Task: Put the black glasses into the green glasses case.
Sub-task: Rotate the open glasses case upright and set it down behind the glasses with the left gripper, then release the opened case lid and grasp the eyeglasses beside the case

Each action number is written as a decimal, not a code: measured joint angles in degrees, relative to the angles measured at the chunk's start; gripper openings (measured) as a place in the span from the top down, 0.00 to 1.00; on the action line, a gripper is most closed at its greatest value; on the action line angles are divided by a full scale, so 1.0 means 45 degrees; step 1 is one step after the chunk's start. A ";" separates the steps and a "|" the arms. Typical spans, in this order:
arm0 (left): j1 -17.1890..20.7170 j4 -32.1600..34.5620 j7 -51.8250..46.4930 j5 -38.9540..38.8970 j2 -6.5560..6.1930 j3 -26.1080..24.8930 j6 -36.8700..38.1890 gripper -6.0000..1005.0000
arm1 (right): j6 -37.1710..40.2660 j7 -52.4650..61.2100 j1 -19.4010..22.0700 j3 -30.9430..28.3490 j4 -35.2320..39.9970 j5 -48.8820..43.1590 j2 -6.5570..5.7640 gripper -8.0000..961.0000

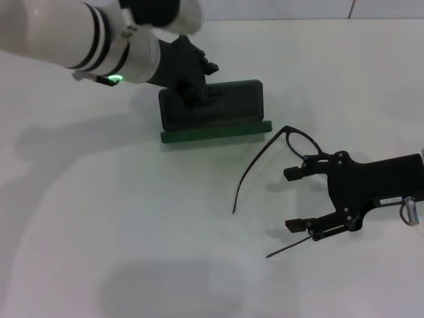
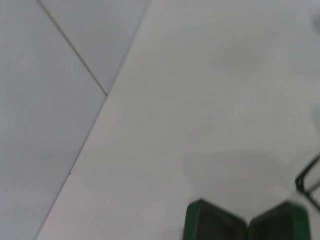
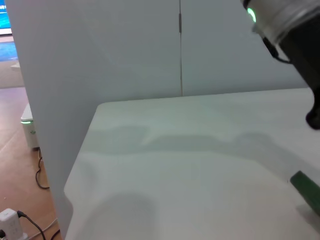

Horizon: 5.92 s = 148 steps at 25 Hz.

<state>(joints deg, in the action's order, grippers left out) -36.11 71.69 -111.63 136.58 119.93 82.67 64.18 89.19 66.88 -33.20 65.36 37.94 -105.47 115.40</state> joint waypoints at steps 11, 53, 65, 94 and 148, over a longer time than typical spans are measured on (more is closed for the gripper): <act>0.0604 -0.1026 -0.2531 -0.1818 -0.0084 -0.2148 0.2480 0.34 | 0.0077 0.0000 0.0195 -0.0097 0.0022 0.0058 -0.0020 0.11; 0.1580 -0.5597 0.1503 -0.5294 -0.0102 -0.5031 0.2331 0.28 | -0.0036 0.0000 0.0287 -0.0012 -0.0012 0.0066 -0.0001 0.11; 0.1864 -0.6285 0.2372 -0.5740 -0.0094 -0.5033 0.2444 0.28 | -0.0035 0.0000 0.0287 -0.0013 -0.0013 0.0086 0.0016 0.11; 0.2383 -0.6753 0.6335 -0.6252 -0.0522 -0.5759 0.4288 0.29 | 0.0026 0.0872 0.0348 -0.0144 0.0167 0.0144 -0.0023 0.11; 0.4958 -0.5938 0.9944 -0.6150 -0.0109 -0.6204 0.5797 0.28 | -0.0918 1.8976 -0.6803 0.1006 -0.0044 -0.9994 0.0145 0.13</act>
<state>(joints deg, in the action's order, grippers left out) -13.80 44.96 -66.88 108.90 119.44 54.76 90.27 85.06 152.27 -63.81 69.89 37.74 -150.44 116.05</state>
